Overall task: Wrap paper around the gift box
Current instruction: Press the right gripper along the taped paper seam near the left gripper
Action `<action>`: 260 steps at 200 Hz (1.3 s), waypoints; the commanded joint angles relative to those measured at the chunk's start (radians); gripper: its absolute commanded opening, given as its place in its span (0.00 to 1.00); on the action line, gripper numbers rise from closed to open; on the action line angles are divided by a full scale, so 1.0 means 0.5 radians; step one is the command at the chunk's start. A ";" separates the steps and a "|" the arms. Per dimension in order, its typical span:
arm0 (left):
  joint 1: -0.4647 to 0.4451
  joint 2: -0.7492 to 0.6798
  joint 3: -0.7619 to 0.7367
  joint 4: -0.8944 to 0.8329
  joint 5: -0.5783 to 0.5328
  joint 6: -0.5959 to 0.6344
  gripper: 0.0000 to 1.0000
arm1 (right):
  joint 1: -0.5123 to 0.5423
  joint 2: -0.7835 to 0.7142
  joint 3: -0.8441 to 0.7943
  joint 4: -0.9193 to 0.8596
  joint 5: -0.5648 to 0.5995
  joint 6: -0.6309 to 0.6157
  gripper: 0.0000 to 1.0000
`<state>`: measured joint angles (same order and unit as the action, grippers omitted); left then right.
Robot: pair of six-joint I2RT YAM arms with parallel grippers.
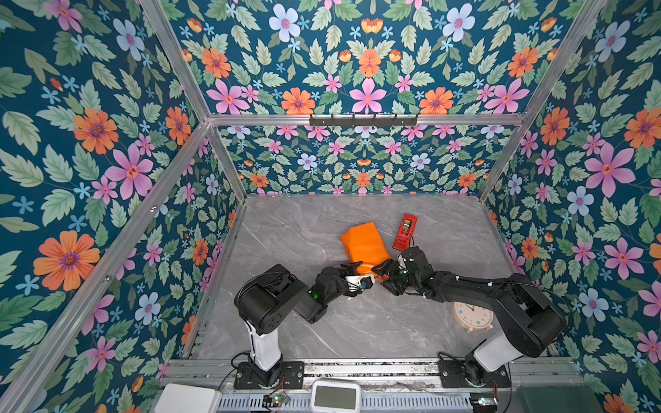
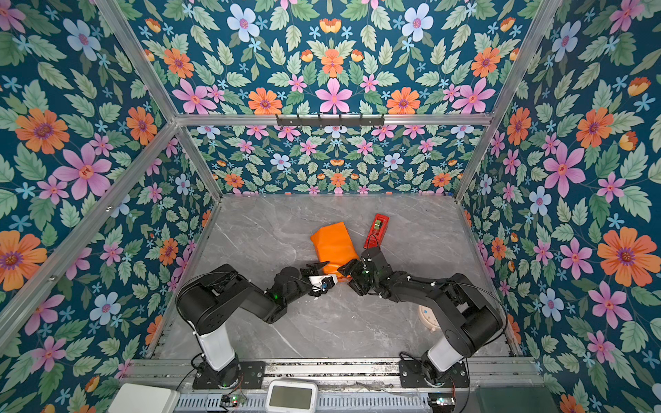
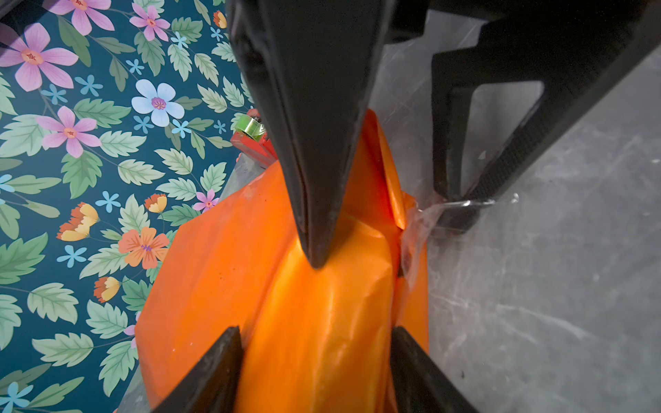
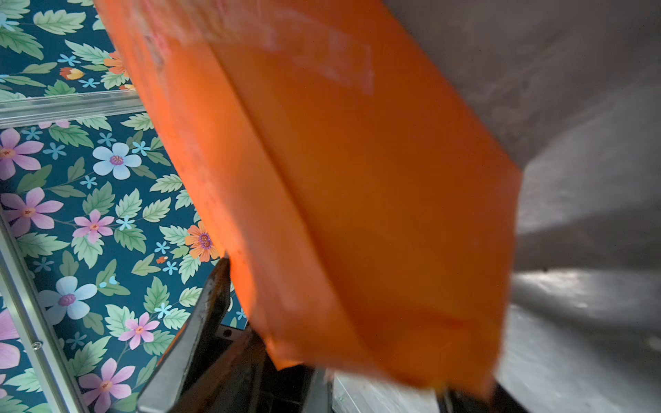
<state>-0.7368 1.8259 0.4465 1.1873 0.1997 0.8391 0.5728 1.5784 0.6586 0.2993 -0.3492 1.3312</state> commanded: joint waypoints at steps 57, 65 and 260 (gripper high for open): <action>0.003 0.014 -0.009 -0.141 -0.028 -0.037 0.67 | -0.005 0.060 0.017 -0.240 0.147 0.108 0.72; 0.004 0.017 -0.008 -0.138 -0.031 -0.039 0.67 | -0.005 0.059 0.023 -0.264 0.158 0.111 0.73; -0.040 -0.058 0.024 0.012 0.000 -0.335 0.99 | -0.017 0.224 0.201 -0.175 0.033 -0.017 0.73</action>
<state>-0.7521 1.8099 0.4469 1.1805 0.1936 0.7387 0.5636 1.6787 0.7647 0.2867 -0.3538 1.3315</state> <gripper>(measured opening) 0.965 0.735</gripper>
